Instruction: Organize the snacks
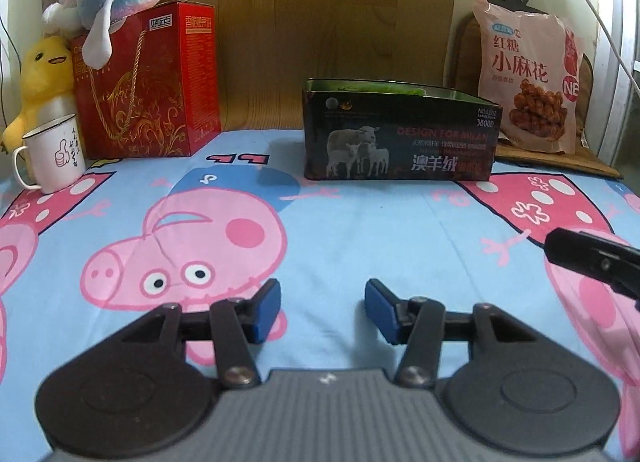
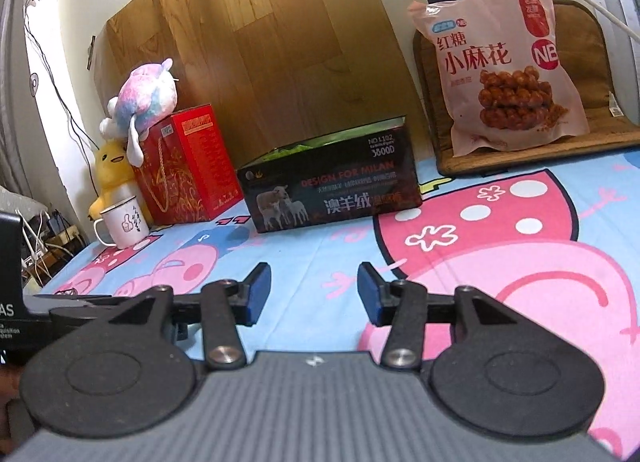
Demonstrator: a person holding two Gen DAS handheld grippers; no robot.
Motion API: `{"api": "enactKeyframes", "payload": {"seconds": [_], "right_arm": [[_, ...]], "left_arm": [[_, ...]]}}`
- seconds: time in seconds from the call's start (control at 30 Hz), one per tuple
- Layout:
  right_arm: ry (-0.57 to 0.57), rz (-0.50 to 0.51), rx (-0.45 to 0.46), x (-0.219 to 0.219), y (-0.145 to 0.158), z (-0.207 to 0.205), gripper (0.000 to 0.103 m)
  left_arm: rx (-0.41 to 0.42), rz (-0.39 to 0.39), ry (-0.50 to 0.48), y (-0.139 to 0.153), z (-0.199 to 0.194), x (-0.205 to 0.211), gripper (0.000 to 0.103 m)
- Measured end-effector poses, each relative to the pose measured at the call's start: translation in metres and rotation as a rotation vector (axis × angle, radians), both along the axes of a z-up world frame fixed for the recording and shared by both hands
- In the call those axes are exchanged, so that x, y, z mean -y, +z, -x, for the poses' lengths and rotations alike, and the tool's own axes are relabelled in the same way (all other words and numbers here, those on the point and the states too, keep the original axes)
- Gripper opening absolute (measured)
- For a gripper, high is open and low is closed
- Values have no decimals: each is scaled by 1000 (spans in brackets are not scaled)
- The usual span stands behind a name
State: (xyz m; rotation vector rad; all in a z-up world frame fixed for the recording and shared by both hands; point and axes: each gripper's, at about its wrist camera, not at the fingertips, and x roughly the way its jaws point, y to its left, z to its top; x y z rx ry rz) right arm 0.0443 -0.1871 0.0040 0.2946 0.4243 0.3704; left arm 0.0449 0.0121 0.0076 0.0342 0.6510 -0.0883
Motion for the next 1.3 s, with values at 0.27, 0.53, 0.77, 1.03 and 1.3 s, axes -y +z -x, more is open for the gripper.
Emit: {"api": "enactKeyframes", "payload": {"seconds": [0.27,0.53,0.77,1.03,1.3], "right_arm": [[-23,-9,13,1,0,4,84],[6,-26,-14,1,-1,-1,95],[11,-42,-11,4,-1,-1,96],[27,-46,-25,4,-2,-4,101],[36,-66,-26,6,-3,-4,103]], "left_arm": [[3,1,2,-1,0,-1,55],[-3,-21,38,-2,1,0,76],[-21,-21,57,-3,-2,-3,86],[-43,-30,67,-4,-7,-5,100],[-50,-37,58,-5,-9,-6,103]]}}
